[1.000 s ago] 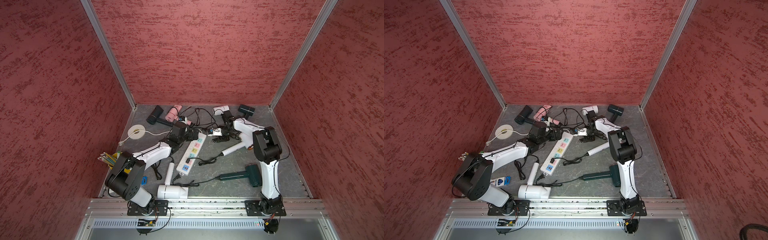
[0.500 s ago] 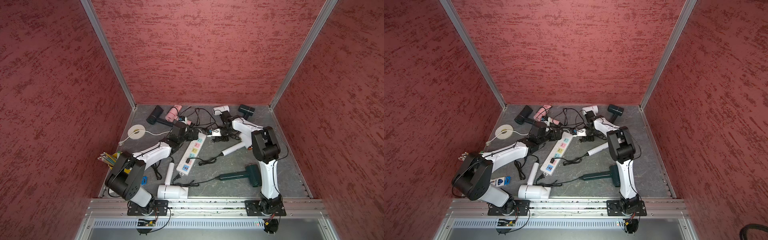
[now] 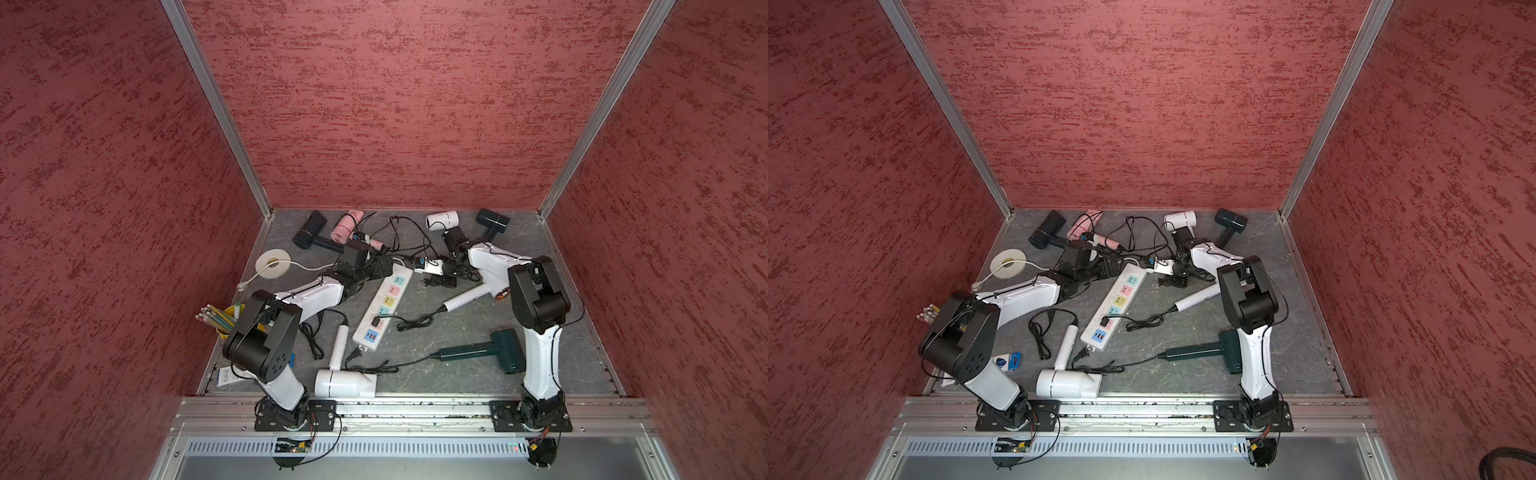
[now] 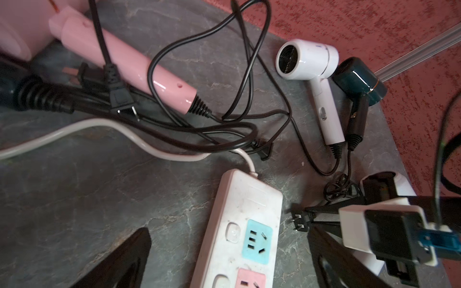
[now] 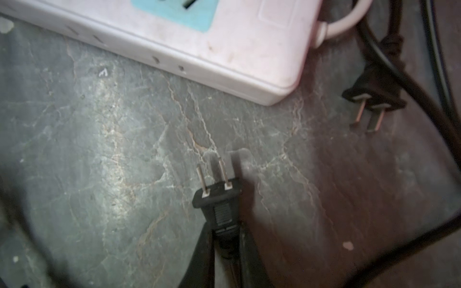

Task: Charge the blow dryers
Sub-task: Pick up the plug from the center of the board, then insert the plug into the socket.

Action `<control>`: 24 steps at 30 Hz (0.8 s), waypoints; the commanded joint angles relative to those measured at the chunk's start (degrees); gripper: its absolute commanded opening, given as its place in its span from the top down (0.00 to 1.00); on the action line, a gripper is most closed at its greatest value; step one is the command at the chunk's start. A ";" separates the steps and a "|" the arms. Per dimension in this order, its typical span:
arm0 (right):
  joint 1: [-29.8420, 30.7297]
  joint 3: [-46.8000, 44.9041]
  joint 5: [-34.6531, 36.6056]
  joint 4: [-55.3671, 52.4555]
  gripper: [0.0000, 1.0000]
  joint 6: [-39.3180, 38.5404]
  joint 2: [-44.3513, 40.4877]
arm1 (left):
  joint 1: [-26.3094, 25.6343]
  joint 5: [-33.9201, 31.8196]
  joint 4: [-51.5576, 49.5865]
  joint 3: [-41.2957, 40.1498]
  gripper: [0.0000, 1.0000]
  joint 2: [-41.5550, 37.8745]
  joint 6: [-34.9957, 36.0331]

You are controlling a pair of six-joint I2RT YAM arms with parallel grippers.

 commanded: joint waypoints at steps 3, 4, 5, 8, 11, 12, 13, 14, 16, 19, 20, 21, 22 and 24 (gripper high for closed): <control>1.87 -6.89 2.12 11.56 1.00 15.29 -6.41 | 3.31 9.68 -3.06 3.06 0.00 1.24 -4.95; 2.43 -7.99 3.40 13.22 1.00 17.75 -7.24 | 4.44 12.30 -3.53 3.79 0.01 1.99 -5.79; 2.72 -8.31 3.90 13.53 1.00 19.00 -7.57 | 5.26 14.46 -4.40 4.57 0.01 2.85 -6.54; 4.02 -8.80 6.68 13.45 1.00 22.63 -7.94 | 7.23 20.39 -6.43 7.23 0.04 6.13 -8.45; 5.79 -10.08 10.25 15.62 1.00 27.67 -8.95 | 6.94 22.60 -8.41 9.42 0.05 7.82 -7.68; 6.35 -10.44 10.86 16.33 1.00 29.04 -9.16 | 6.81 22.79 -9.70 10.51 0.05 8.43 -7.05; 6.98 -10.56 11.68 16.57 1.00 30.16 -9.25 | 6.65 22.71 -10.99 11.46 0.05 9.00 -6.56; 7.75 -10.36 12.71 16.54 1.00 31.44 -8.98 | 6.64 22.44 -12.49 12.37 0.06 9.70 -5.80; 8.89 -9.47 14.69 15.70 1.00 33.71 -8.13 | 6.63 21.33 -14.70 13.70 0.06 10.97 -4.64; 10.28 -7.43 16.71 13.60 1.00 37.36 -6.49 | 6.39 21.28 -15.84 15.04 0.07 12.76 -3.69; 10.64 -7.32 17.29 13.41 1.00 39.00 -6.29 | 6.20 21.45 -16.39 15.60 0.07 13.39 -3.34; 10.89 -7.42 17.56 13.34 1.00 40.09 -6.35 | 6.03 21.35 -16.82 16.11 0.07 13.85 -2.98; 11.16 -7.61 17.65 13.44 1.00 41.18 -6.58 | 5.78 21.33 -17.20 16.52 0.08 14.33 -2.72; 11.61 -8.85 17.15 13.96 1.00 42.90 -7.56 | 5.36 21.39 -17.52 17.05 0.08 15.17 -2.31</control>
